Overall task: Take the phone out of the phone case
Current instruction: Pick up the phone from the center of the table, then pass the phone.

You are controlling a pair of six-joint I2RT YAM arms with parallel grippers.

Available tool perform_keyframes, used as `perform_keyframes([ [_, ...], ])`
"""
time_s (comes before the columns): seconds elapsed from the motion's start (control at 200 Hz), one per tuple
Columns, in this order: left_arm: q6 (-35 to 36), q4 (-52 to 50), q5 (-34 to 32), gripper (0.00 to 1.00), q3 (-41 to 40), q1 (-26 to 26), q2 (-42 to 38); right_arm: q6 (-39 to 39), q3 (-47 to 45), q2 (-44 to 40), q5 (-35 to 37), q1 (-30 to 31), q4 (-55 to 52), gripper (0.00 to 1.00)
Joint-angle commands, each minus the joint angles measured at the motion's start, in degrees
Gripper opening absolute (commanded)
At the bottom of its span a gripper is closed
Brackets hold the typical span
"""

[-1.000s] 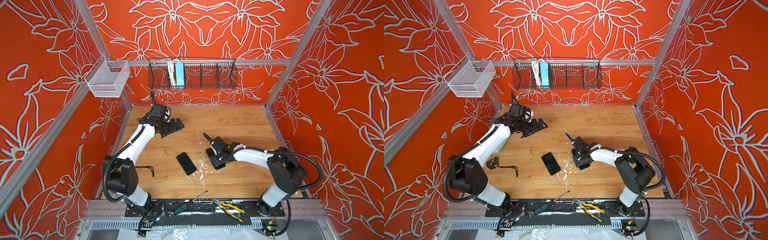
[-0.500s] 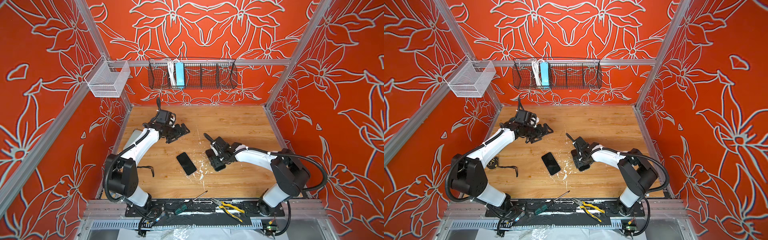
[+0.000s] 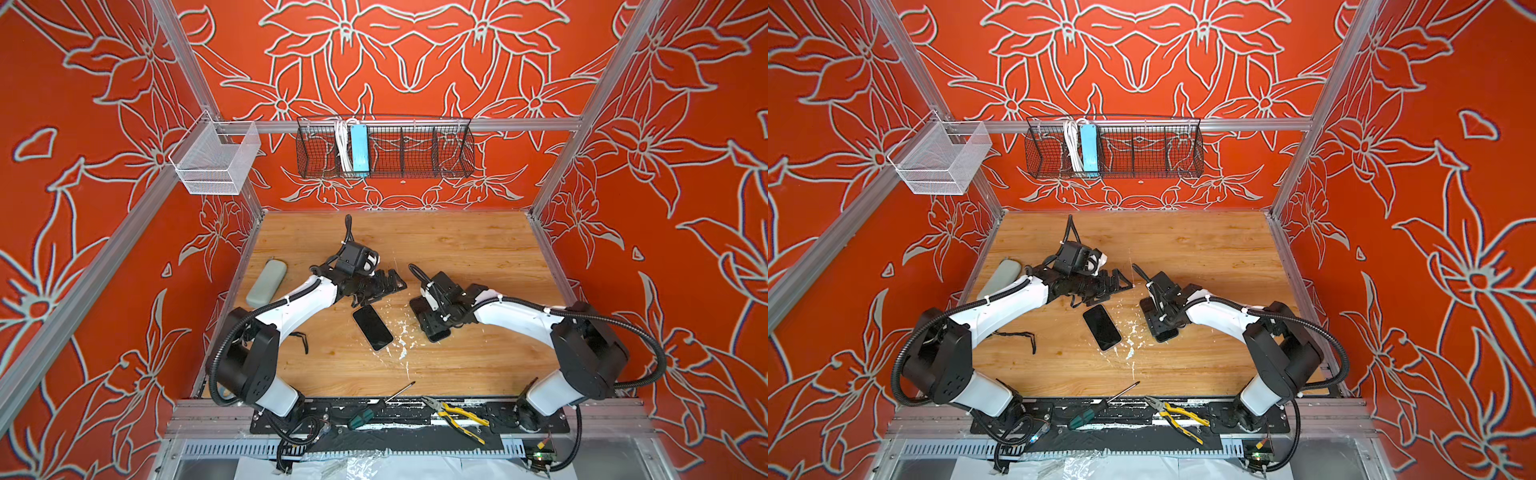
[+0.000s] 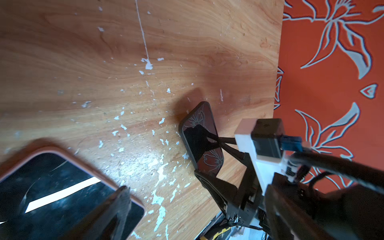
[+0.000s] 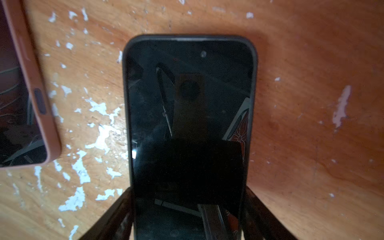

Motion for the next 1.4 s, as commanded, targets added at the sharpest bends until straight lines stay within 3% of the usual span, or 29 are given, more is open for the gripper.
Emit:
perform_keyframes([
  [0.0,-1.75,5.58,4.81,0.95,-0.41,-0.59,2.42,1.28,2.34,-4.06,-1.62,-0.08,-0.03,0.47],
  [0.255,-4.07,9.02,9.07,0.90,1.17,-2.58,6.89,2.19,4.07,-7.17,-4.70,-0.11,-1.26,0.47],
  [0.681,-8.70,15.67,11.57,0.61,0.38,-3.20,8.95,3.62,3.61,-9.63,-7.45,-0.06,-0.31,0.47],
  [1.391,-10.15,18.31,11.67,0.31,-0.88,-3.16,8.80,4.59,1.66,-10.91,-8.19,-0.05,1.20,0.47],
])
